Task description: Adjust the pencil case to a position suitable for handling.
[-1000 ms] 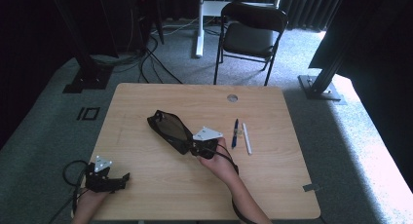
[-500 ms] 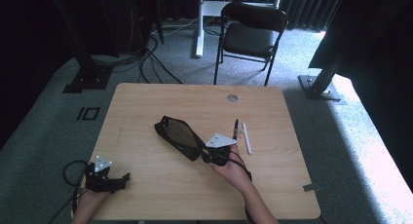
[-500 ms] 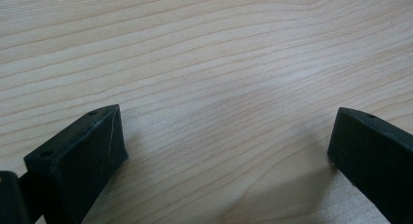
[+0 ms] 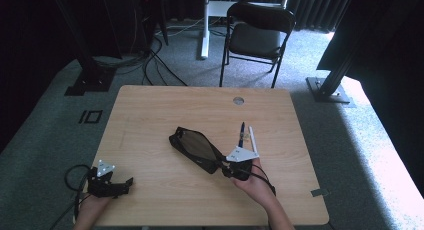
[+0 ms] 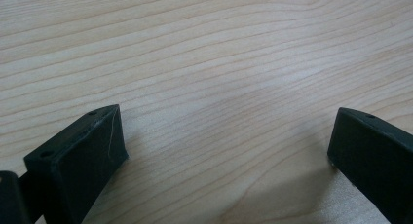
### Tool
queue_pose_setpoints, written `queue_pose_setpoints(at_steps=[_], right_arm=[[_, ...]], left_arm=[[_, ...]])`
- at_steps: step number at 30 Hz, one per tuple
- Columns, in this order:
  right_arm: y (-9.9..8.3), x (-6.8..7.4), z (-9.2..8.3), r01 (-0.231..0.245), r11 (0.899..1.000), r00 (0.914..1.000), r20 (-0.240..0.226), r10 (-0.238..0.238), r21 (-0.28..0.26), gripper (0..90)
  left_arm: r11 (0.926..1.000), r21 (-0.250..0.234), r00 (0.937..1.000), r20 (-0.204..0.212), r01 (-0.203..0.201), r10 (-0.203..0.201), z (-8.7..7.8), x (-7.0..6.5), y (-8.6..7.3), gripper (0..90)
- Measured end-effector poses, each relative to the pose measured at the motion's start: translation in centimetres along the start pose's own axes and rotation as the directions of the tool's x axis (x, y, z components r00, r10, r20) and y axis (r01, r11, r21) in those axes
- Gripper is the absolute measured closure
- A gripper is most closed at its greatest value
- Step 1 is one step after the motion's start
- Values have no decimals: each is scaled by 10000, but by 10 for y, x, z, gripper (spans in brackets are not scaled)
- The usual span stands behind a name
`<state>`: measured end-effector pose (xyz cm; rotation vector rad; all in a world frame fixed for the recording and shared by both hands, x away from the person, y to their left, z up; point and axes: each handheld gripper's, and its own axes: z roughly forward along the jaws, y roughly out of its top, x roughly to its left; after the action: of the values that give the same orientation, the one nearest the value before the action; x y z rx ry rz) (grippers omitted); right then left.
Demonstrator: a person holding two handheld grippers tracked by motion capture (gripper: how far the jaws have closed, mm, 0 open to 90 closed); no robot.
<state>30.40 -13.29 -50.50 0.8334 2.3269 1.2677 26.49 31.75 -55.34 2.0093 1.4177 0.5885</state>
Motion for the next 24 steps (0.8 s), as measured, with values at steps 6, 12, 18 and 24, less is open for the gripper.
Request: queue_pose_setpoints(at_steps=[6, 12, 18, 24], right_arm=[[-12, -7, -15, -126, 9999, 9999, -112, 127, 84, 734], [-23, -13, -32, -9, 9998, 10000, 32, 8, 194, 734], [-38, -24, -52, -300, 9993, 9994, 190, 296, 217, 733], [-51, -31, -72, -396, 9989, 9986, 356, 386, 269, 732]], left_arm=[[10000, -19, 10000, 11, 23, -23, 0, 0, 0, 6], [10000, -24, 10000, 1, 25, -25, 0, 0, 0, 6], [10000, -12, 10000, -2, 11, -11, 0, 0, 0, 6], [10000, -4, 10000, -10, 3, -3, 0, 0, 0, 6]])
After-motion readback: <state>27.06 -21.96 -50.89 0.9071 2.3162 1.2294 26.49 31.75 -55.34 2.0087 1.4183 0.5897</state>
